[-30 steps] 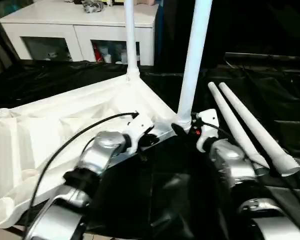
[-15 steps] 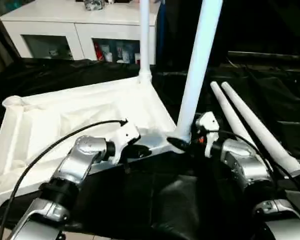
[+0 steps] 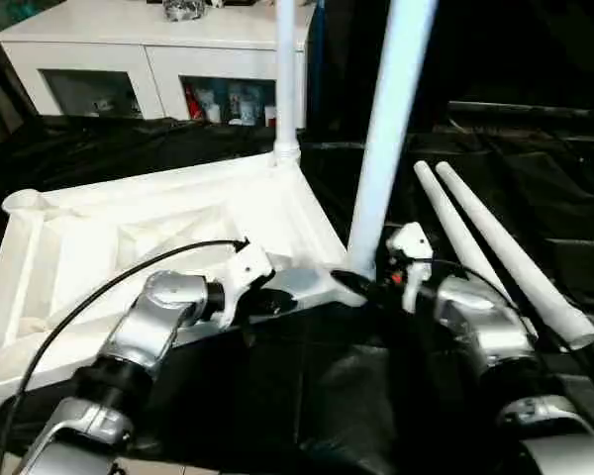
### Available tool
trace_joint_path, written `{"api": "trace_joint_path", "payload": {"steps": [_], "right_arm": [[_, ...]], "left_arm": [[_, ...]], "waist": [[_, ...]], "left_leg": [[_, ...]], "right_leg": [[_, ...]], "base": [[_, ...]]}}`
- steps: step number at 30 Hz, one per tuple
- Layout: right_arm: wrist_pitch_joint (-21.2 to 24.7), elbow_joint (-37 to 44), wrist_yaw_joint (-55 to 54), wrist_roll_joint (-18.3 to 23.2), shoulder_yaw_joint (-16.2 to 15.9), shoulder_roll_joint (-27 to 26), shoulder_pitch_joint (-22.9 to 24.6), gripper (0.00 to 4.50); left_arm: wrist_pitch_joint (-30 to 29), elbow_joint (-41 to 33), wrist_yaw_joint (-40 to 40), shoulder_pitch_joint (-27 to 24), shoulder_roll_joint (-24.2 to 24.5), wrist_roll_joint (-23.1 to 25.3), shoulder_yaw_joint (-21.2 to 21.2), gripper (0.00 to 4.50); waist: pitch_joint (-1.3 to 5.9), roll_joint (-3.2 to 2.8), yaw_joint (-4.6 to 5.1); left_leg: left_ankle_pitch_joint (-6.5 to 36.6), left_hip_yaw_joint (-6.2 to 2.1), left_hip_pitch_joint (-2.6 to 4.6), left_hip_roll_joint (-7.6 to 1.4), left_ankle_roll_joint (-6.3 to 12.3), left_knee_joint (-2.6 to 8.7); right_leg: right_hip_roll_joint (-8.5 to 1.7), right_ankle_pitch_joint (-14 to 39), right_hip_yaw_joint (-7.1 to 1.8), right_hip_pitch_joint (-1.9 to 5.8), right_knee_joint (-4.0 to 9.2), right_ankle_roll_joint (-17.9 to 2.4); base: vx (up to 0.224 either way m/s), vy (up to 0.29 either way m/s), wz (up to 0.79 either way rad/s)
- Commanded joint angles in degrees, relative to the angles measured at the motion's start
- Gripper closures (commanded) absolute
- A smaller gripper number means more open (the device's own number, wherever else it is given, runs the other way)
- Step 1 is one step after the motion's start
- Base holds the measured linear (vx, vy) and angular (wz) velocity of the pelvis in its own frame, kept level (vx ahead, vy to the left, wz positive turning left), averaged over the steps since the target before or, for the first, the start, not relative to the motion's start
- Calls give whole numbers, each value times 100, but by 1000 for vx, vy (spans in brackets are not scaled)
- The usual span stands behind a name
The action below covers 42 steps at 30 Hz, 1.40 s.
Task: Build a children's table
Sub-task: Rotate leg to tighten
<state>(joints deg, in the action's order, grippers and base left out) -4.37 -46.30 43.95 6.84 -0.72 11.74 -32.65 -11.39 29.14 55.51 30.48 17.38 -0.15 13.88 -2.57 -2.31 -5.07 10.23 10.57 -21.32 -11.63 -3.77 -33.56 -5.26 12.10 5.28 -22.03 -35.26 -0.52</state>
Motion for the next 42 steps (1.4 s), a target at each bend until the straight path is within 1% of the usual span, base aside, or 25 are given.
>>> {"api": "trace_joint_path", "payload": {"steps": [1,3,4,6,8,11,12,14,17,18,19,20,21,22,23,24,25,26,28,29,32,36,38,41,42], "right_arm": [[172,-315,-1003,-191,216,-64,-34,175],[294,-408,-1607,-181,348,-231,-68,176],[294,-408,-1607,-181,348,-231,-68,176],[433,-541,-2451,-213,470,-482,-115,176],[422,-662,-3083,-314,476,-685,-148,176],[376,-728,-3290,-245,476,-980,-186,176],[372,-717,-3259,-214,482,-1032,-189,176],[336,-593,-3124,-161,469,-1140,-163,106],[313,-496,-2914,-72,475,-1133,-141,85],[262,-449,-2783,-74,434,-1094,-139,72],[242,-433,-2737,-87,408,-1069,-139,64],[224,-399,-2610,-100,369,-1007,-134,64],[201,-354,-2410,-116,328,-919,-125,64],[200,-353,-2406,-116,327,-917,-125,64],[124,-299,-2041,-98,319,-725,-119,64],[100,-282,-1904,-83,322,-660,-119,64],[94,-280,-1880,-83,321,-647,-119,64],[-4,-238,-1490,-81,312,-427,-126,64],[-42,-189,-1226,-79,285,-295,-118,64],[-78,-110,-830,-70,217,-129,-90,64],[-131,25,-186,-42,60,136,-20,64],[-154,119,409,-2,-49,311,43,64],[-174,148,641,13,-98,368,69,64],[-208,124,829,69,-81,369,49,64],[-215,115,865,90,-69,361,39,80]], "left_arm": [[-46,360,-595,182,-232,48,-164,450],[-102,680,-1108,395,-437,140,-241,450],[-102,680,-1108,395,-437,140,-241,450],[-137,1106,-1865,693,-728,234,-358,450],[-95,1395,-2352,897,-930,308,-395,450],[1,1559,-2512,1015,-1107,363,-370,450],[33,1566,-2486,1020,-1128,366,-358,450],[98,1547,-2375,1002,-1158,357,-339,450],[219,1461,-2118,918,-1101,311,-300,450],[311,1437,-1932,865,-1050,286,-279,450],[338,1426,-1864,844,-1029,279,-274,450],[358,1369,-1730,791,-985,257,-263,450],[363,1295,-1556,720,-926,230,-255,450],[363,1294,-1553,719,-925,230,-254,450],[460,1094,-1133,549,-784,157,-198,450],[487,1021,-985,488,-731,131,-178,450],[491,1007,-960,476,-721,124,-173,450],[545,771,-564,288,-551,13,-93,450],[527,613,-351,180,-456,-67,-65,450],[499,448,-112,64,-343,-158,-50,450],[450,236,180,-85,-148,-199,-42,450],[424,59,456,-196,15,-262,-65,450],[373,-60,582,-262,98,-307,-67,450],[330,-133,630,-311,179,-318,-73,450],[325,-139,634,-318,193,-315,-75,450]], "waist": [[327,71,5],[312,62,5],[314,66,-4],[304,74,-12],[321,71,-22],[331,83,-47],[336,63,-54],[339,60,-59],[329,75,-22],[336,88,9],[337,84,24],[330,78,26],[331,81,30],[333,84,31],[330,92,36],[340,104,39],[345,95,35],[353,94,24],[386,91,7],[373,79,5],[407,66,-29],[420,62,-58],[402,64,-63],[376,63,-62],[368,63,-59]], "left_leg": [[1120,-60,81,-183,206,399],[1239,-59,114,-173,101,417],[1270,-53,126,-172,86,417],[1307,-51,111,-167,88,424],[1284,-51,137,-167,24,425],[1199,-51,94,-168,89,428],[1175,-53,86,-165,105,424],[1166,-49,78,-166,169,423],[1288,-62,42,-162,200,446],[1231,-78,5,-156,203,447],[1188,-81,-5,-159,202,447],[1228,-66,35,-159,215,438],[1236,-56,53,-163,230,431],[1203,-53,44,-161,244,427],[1162,-42,47,-159,278,422],[1035,-49,9,-151,342,411],[969,-46,10,-156,366,407],[910,-33,41,-163,416,389],[631,-27,21,-164,531,355],[573,-11,6,-153,609,345],[391,-8,13,-176,734,309],[312,6,-6,-182,857,266],[453,6,-5,-194,829,274],[721,6,7,-197,672,300],[804,3,10,-199,601,308]], "right_leg": [[-365,1053,-305,232,440,-1316],[-367,1337,-317,206,488,-1210],[-369,1381,-320,199,499,-1190],[-368,1453,-320,194,516,-1122],[-368,1454,-323,179,520,-1092],[-379,1300,-323,207,504,-1031],[-380,1243,-325,212,493,-1024],[-383,1123,-324,217,490,-1028],[-375,1204,-311,239,494,-992],[-380,1185,-298,272,488,-973],[-376,1152,-297,277,478,-974],[-369,1185,-302,237,497,-1004],[-378,1171,-313,232,499,-1067],[-379,1135,-313,242,493,-1089],[-376,1099,-318,236,497,-1116],[-386,995,-313,273,475,-1143],[-383,941,-311,269,469,-1155],[-379,823,-316,250,462,-1214],[-367,335,-319,271,383,-1343],[-344,153,-311,258,364,-1401],[-318,-257,-301,256,298,-1481],[-312,-462,-298,226,260,-1589],[-321,-249,-292,219,278,-1577],[-328,230,-305,202,324,-1522],[-330,376,-311,199,336,-1491]], "base": [[0,0,0],[0,0,0],[0,0,0],[0,0,0],[0,0,0],[0,0,0],[0,0,0],[0,0,0],[0,0,0],[0,0,0],[0,0,0],[0,0,0],[0,0,0],[0,0,0],[0,0,0],[0,0,0],[0,0,0],[0,0,0],[0,0,0],[0,0,0],[0,0,0],[0,0,0],[0,0,0],[0,0,0],[0,0,0]]}}
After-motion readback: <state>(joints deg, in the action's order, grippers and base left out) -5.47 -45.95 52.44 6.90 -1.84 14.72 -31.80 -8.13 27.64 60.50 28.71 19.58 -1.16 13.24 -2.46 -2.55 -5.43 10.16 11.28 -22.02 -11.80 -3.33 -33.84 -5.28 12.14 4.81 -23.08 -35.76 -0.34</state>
